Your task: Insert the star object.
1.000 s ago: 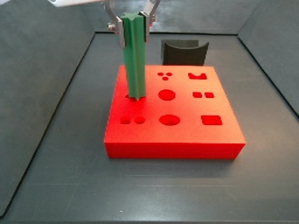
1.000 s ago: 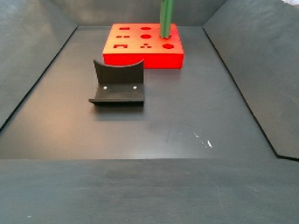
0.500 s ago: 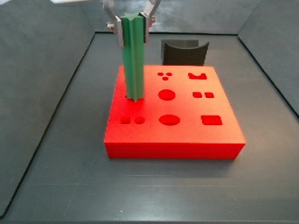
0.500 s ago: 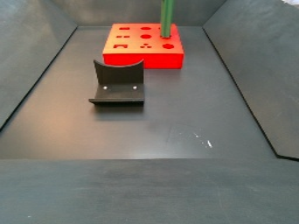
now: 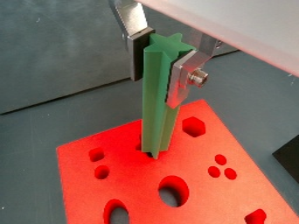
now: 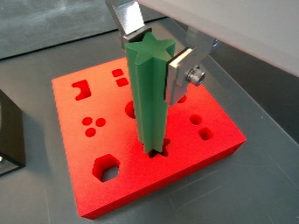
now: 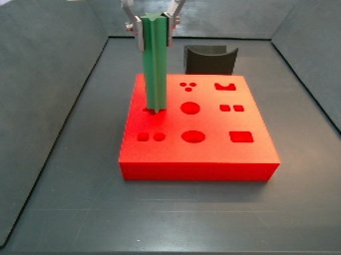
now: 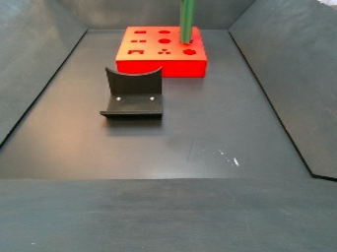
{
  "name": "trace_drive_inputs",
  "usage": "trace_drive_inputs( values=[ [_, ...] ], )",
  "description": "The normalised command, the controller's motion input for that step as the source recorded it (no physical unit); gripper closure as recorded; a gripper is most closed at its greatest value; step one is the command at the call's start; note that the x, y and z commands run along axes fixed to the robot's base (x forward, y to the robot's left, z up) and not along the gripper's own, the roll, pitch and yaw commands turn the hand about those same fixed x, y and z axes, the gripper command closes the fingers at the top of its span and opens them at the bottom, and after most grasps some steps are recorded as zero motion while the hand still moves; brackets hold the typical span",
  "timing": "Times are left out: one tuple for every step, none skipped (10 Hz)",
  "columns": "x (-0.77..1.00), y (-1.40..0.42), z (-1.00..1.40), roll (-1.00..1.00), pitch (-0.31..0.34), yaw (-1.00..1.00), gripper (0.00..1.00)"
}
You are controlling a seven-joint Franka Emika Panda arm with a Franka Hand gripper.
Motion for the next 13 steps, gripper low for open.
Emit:
trace_drive_inputs(
  values=[
    [-0.11,-0.16,0.0,0.0,-0.031,0.0,1.0],
    [-0.11,-0.09,0.0,0.0,-0.037,-0.01,1.0],
    [-0.03,0.0,0.0,0.0,-0.023,-0.11,1.0],
    [0.0,0.07,0.0,0.0,0.0,-0.2,1.0],
    [0.04,0.11,0.0,0.0,0.0,-0.27,1.0],
    [0.0,0.07,0.0,0.0,0.0,-0.3,1.0],
    [-0.07,0.01,0.0,0.03,0.0,-0.13,1.0],
    [-0.08,-0.09,-0.02,0.05,0.0,0.03,1.0],
    [-0.12,-0.12,-0.07,0.07,0.0,0.18,1.0],
    [-0.15,-0.04,-0.07,0.06,0.0,0.25,1.0],
    [-0.05,0.0,-0.07,0.06,0.0,0.2,1.0],
    [-0.02,0.0,-0.05,0.05,0.0,0.15,1.0],
    [0.0,0.0,-0.01,0.06,0.0,0.09,1.0]
  ],
)
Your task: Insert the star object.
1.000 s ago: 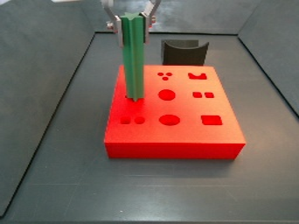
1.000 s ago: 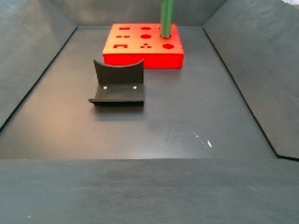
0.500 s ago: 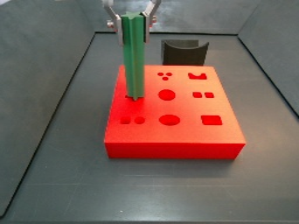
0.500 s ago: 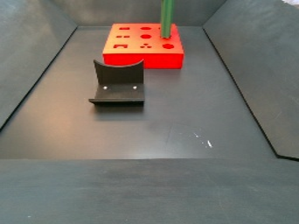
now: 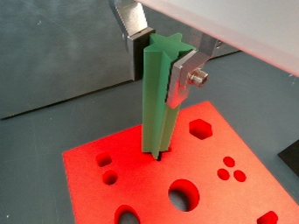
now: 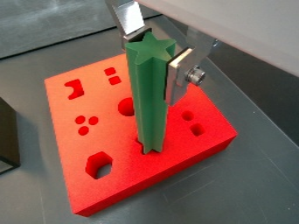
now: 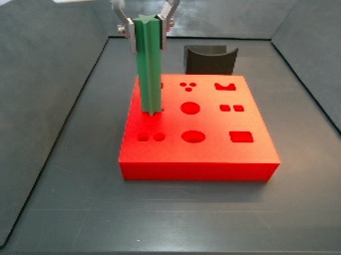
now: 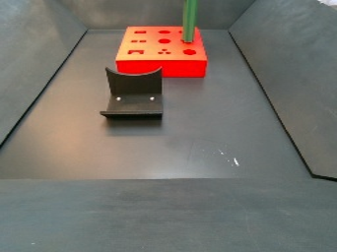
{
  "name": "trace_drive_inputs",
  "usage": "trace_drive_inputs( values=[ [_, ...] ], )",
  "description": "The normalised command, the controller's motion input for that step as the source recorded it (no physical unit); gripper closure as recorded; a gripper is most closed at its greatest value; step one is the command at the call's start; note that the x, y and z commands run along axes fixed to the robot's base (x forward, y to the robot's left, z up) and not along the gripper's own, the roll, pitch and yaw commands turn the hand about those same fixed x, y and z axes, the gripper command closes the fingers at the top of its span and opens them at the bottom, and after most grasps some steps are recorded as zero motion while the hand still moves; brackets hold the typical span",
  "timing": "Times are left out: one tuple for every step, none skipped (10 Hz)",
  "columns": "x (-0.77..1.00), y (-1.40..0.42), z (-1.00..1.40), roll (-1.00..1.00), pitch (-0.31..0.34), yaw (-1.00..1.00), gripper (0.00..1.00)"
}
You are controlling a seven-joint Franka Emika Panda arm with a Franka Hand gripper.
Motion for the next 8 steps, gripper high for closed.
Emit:
trace_drive_inputs(
  values=[
    [0.05,0.0,0.0,0.05,0.001,0.07,1.0],
    [0.14,0.0,0.0,0.05,0.014,0.05,1.0],
    [0.12,0.06,-0.09,0.07,0.029,0.03,1.0],
    [0.12,0.04,-0.13,0.06,0.033,0.01,1.0],
    [0.03,0.05,-0.17,0.07,0.03,0.03,1.0],
    [0.0,0.0,-0.14,0.06,0.027,0.05,1.0],
    [0.03,-0.15,-0.1,0.07,0.004,0.0,1.0],
    [0.02,-0.05,0.0,0.04,0.0,0.0,1.0]
  ],
)
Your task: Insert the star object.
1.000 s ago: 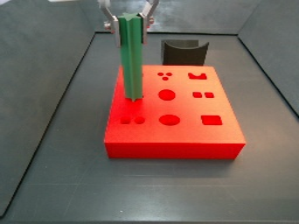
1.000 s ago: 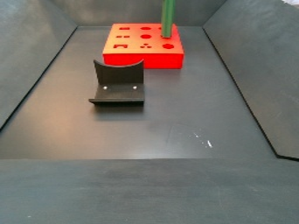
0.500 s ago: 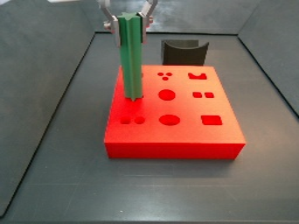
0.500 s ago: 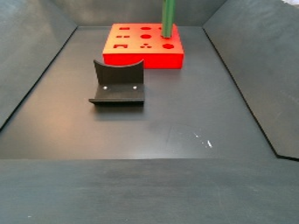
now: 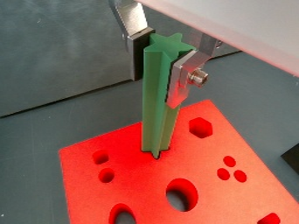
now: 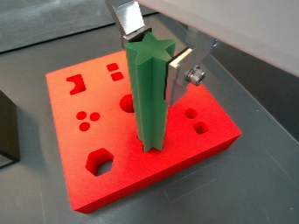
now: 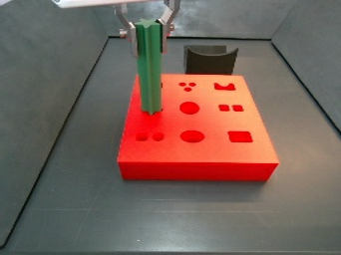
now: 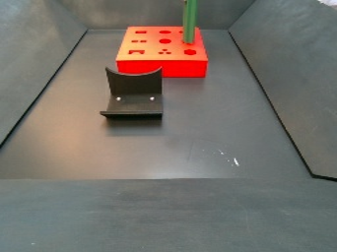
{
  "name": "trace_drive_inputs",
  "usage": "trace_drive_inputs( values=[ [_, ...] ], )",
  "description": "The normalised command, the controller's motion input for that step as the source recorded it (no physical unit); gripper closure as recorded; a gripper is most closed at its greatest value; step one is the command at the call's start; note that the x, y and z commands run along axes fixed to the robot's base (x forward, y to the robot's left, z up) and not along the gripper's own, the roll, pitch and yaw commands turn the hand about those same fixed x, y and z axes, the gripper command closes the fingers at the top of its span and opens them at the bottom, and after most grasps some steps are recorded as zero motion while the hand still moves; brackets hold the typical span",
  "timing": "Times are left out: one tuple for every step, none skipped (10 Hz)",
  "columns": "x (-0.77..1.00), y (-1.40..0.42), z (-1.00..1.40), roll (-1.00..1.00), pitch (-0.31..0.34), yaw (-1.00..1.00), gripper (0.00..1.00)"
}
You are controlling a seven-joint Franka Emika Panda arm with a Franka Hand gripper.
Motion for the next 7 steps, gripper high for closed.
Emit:
trace_drive_inputs(
  values=[
    [0.06,0.0,0.0,0.0,0.013,0.0,1.0],
    [0.01,0.0,-0.47,0.0,0.0,0.0,1.0],
    [0.05,-0.06,-1.0,0.04,0.031,0.0,1.0],
    [0.08,-0.03,-1.0,0.01,0.039,0.0,1.0],
    [0.02,-0.02,-1.0,0.02,0.061,0.0,1.0],
    [0.0,-0.01,-1.0,0.04,0.093,0.0,1.0],
    [0.0,0.0,-0.67,0.16,0.19,0.0,1.0]
  ],
)
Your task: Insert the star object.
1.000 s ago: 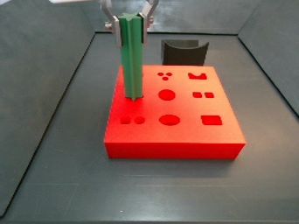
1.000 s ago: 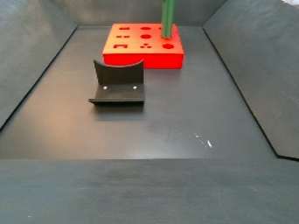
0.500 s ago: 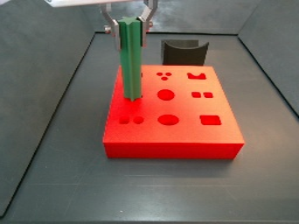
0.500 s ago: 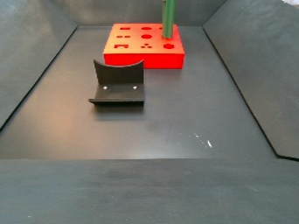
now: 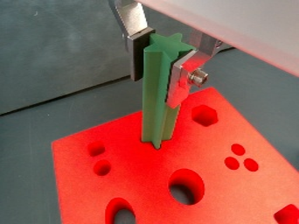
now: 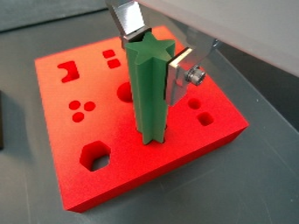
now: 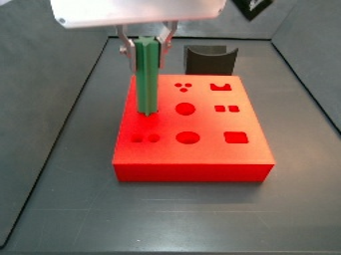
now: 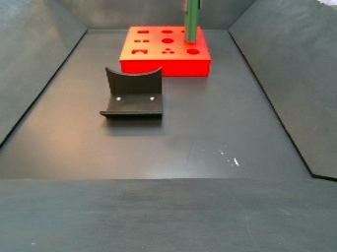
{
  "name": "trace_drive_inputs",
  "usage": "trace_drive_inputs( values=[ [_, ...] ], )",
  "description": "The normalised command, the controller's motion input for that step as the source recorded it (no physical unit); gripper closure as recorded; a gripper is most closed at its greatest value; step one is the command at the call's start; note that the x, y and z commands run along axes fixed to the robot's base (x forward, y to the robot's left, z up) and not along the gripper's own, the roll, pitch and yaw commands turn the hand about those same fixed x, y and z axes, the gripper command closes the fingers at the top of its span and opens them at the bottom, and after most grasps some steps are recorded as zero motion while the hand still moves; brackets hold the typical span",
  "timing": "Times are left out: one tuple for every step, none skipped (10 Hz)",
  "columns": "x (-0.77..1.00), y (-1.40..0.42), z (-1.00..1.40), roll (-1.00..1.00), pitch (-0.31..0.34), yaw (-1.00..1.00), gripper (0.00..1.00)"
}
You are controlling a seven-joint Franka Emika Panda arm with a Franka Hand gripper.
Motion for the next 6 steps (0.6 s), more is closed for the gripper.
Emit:
trace_drive_inputs(
  values=[
    [0.0,-0.01,-0.57,0.18,0.221,0.0,1.0],
    [0.0,-0.08,-0.71,0.12,0.199,0.0,1.0],
    [0.0,-0.17,-0.88,0.05,0.156,0.0,1.0],
    [0.0,-0.19,-1.0,0.01,0.069,0.0,1.0],
    [0.0,-0.19,-1.0,0.0,0.03,0.0,1.0],
    [0.0,-0.19,-1.0,0.0,0.0,0.0,1.0]
  ],
)
